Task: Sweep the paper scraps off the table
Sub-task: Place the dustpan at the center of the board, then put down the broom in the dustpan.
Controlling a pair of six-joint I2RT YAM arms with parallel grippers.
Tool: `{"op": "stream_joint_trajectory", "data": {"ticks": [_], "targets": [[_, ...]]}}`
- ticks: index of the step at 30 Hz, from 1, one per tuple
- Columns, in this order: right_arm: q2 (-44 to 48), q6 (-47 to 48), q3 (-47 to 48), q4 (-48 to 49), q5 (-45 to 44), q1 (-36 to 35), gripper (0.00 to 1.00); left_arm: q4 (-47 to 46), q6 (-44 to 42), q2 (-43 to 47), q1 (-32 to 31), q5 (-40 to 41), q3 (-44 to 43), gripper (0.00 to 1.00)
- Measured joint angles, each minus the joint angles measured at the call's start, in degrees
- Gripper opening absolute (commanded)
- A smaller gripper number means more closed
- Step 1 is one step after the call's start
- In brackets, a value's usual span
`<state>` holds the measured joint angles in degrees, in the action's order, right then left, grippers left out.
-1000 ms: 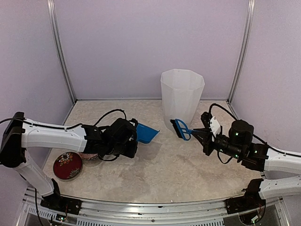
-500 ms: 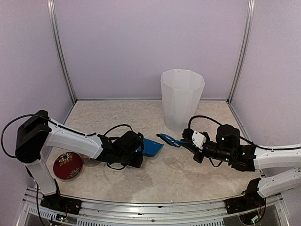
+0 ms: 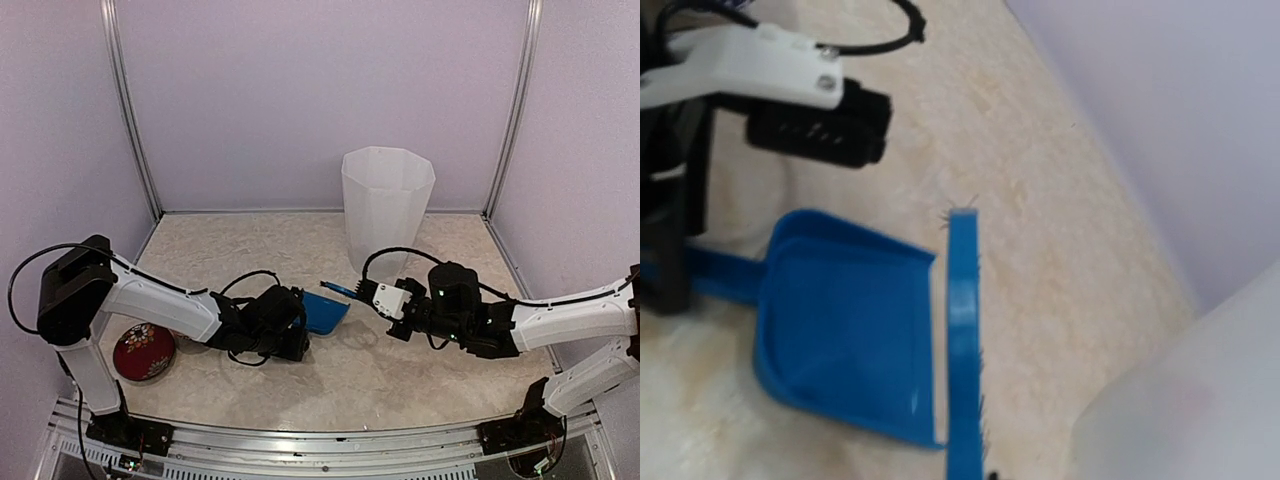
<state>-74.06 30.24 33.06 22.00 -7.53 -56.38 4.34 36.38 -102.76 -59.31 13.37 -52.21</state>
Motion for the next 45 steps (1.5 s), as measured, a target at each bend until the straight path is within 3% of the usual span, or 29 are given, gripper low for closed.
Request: {"op": "stream_joint_trajectory", "data": {"ticks": [5, 13, 23, 31, 36, 45], "targets": [[-4.7, 2.3, 2.3, 3.3, -3.1, -1.3, 0.00, 0.9, 0.4, 4.5, 0.0, 1.5, 2.0, 0.66], [-14.7, 6.4, 4.3, 11.0, -8.7, -3.7, 0.00, 3.4, 0.7, 21.1, 1.3, 3.6, 4.9, 0.80], [-26.4, 11.7, 8.8, 16.3, -14.5, -7.7, 0.00, 12.3, -0.9, 38.8, 12.7, 2.1, 5.5, 0.90], [-33.1, 15.6, 10.3, 18.4, -19.1, -10.2, 0.02, 22.9, -5.9, 43.8, 19.8, 1.7, -0.7, 0.98], [-35.0, 17.2, 11.4, 18.6, -20.6, -10.9, 0.11, 26.3, -9.5, 45.4, 22.8, 1.6, -4.7, 0.99], [-32.9, 14.9, 11.5, 13.7, -17.2, -11.1, 0.48, 27.9, -13.4, 45.9, 30.2, -1.8, -4.3, 0.99]]}}
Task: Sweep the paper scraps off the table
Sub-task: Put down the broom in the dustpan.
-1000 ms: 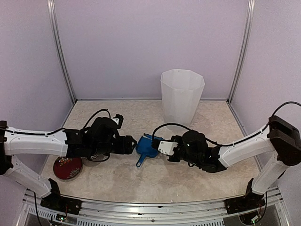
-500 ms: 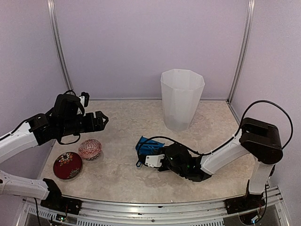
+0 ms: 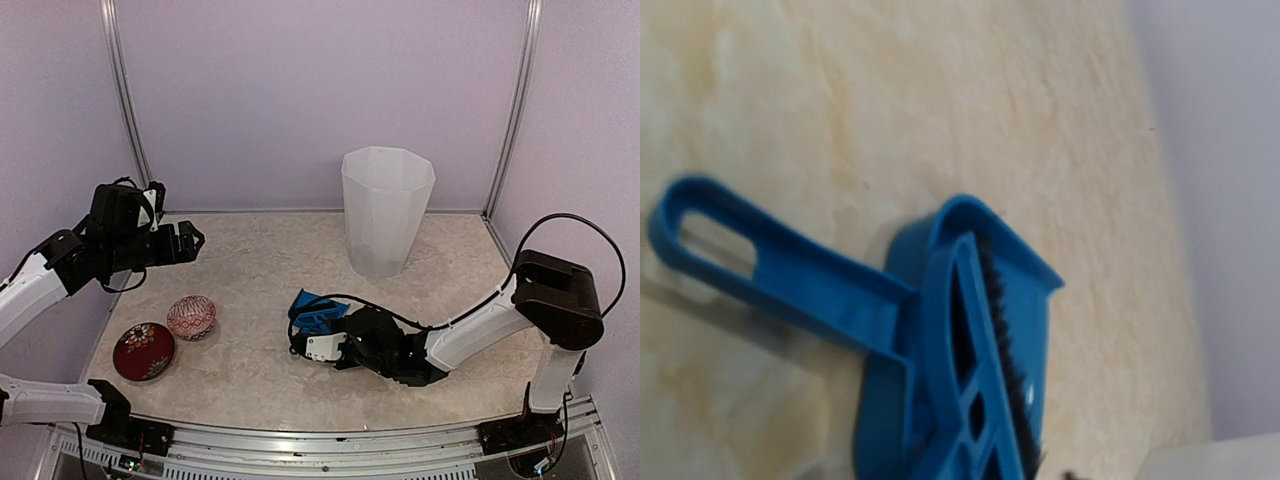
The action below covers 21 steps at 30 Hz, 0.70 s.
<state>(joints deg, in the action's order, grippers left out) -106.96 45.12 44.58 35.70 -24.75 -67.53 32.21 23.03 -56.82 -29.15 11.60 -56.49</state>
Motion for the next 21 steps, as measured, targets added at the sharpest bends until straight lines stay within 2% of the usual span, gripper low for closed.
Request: {"op": "stream_joint_trajectory", "data": {"ticks": [5, 7, 16, 21], "targets": [[4.3, -2.8, -0.3, -5.6, 4.7, 0.0, 0.67, -0.6, -1.5, 0.0, 4.6, -3.0, 1.4, 0.99], [6.8, -4.3, -0.8, -8.3, 6.8, 0.0, 0.72, -1.5, -2.1, 0.0, 5.9, -4.2, 1.7, 0.99], [21.3, -10.5, -3.2, -21.0, 13.8, 0.7, 0.76, -4.0, -3.4, 0.0, 8.6, -7.6, 2.1, 0.99], [31.7, -14.5, -4.6, -25.2, 17.0, 4.0, 0.79, -4.8, -3.6, 0.7, 9.0, -7.9, 3.2, 0.99]]}}
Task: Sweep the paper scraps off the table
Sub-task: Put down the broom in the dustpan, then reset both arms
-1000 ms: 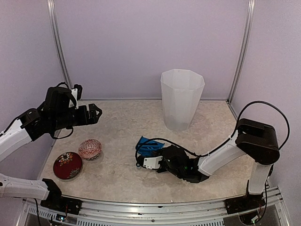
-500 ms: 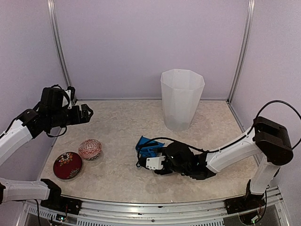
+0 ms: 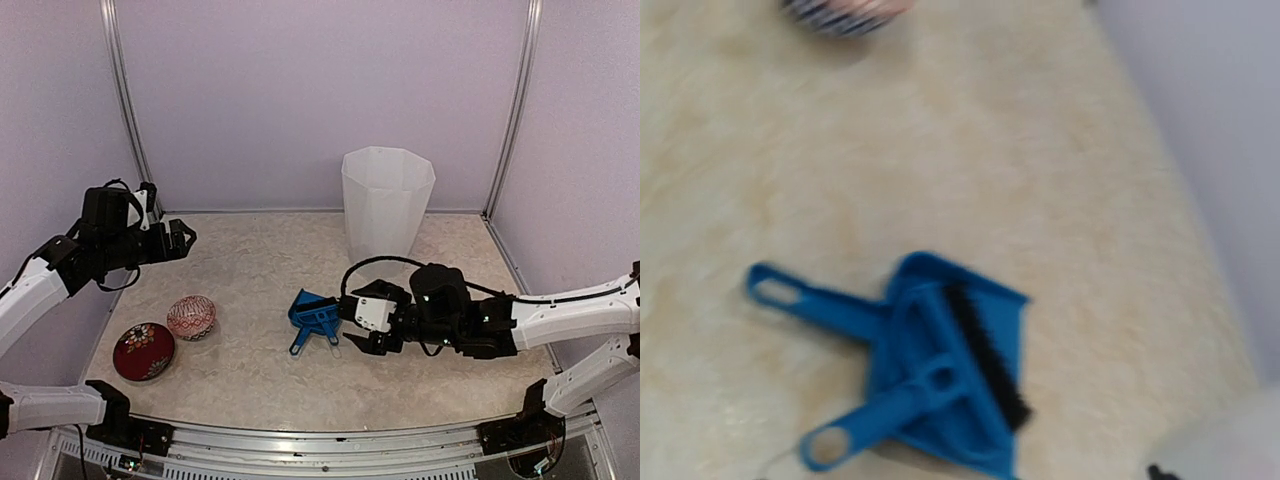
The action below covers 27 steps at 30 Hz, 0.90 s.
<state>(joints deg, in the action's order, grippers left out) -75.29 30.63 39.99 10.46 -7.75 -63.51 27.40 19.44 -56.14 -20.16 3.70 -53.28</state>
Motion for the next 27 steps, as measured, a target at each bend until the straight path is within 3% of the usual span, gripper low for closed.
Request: {"op": "stream_joint_trajectory", "data": {"ticks": [13, 16, 27], "targets": [[5.4, -14.8, 2.0, -2.2, 2.1, 16.8, 0.82, -1.4, 0.6, 2.3, 3.4, 3.1, 2.1, 0.99], [7.0, -18.6, 1.7, -1.9, 2.4, 20.7, 0.99, -2.7, 0.7, 3.4, 3.5, 4.2, 2.7, 0.99], [17.1, -24.6, -11.2, 8.4, -5.7, 34.4, 1.00, -22.2, -1.8, 13.6, 3.6, 9.0, 18.3, 0.99]]}}
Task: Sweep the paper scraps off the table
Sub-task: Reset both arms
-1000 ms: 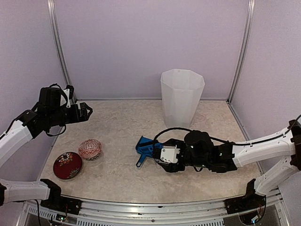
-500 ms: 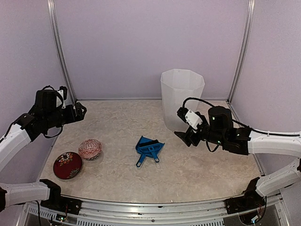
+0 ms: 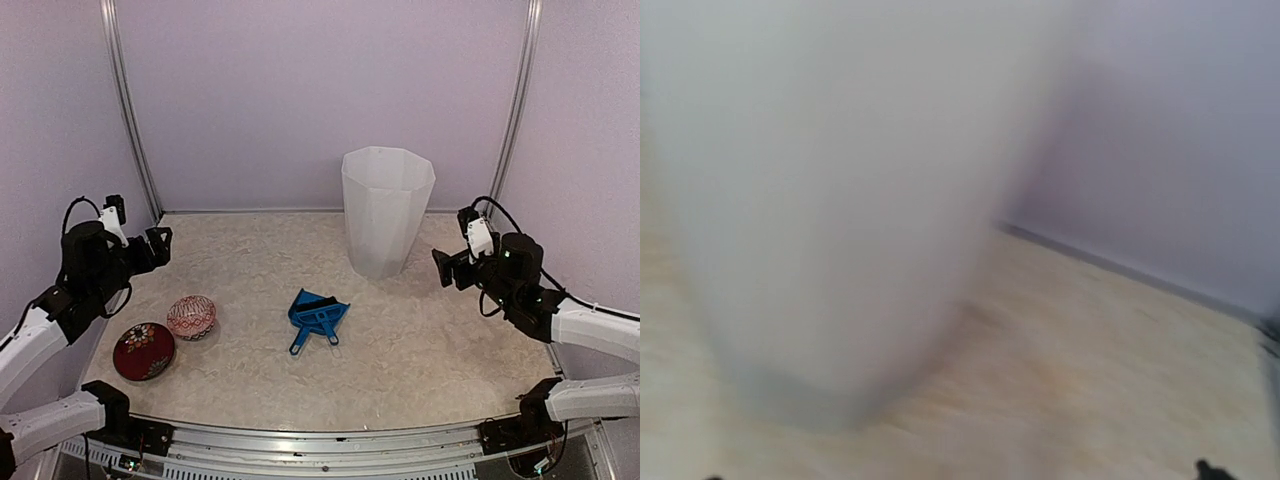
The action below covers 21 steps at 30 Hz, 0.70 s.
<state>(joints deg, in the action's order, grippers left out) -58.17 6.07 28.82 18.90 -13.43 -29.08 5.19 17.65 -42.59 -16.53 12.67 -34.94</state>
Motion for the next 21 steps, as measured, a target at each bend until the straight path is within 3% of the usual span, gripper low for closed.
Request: {"op": "stream_joint_trajectory", "data": {"ticks": [7, 16, 21], "targets": [[-2.8, 1.9, -15.1, 19.9, -4.7, 9.2, 1.00, -10.9, -2.2, -0.6, 1.4, 1.0, 4.9, 0.99], [-23.5, 3.5, -19.3, 48.2, -5.1, 16.4, 1.00, -17.7, -4.5, -11.0, 5.5, -2.7, 5.9, 0.99], [-29.6, 2.5, -18.6, 54.8, -3.4, 19.8, 1.00, -23.4, -6.8, -15.4, 5.7, -2.0, 6.6, 0.99]]}}
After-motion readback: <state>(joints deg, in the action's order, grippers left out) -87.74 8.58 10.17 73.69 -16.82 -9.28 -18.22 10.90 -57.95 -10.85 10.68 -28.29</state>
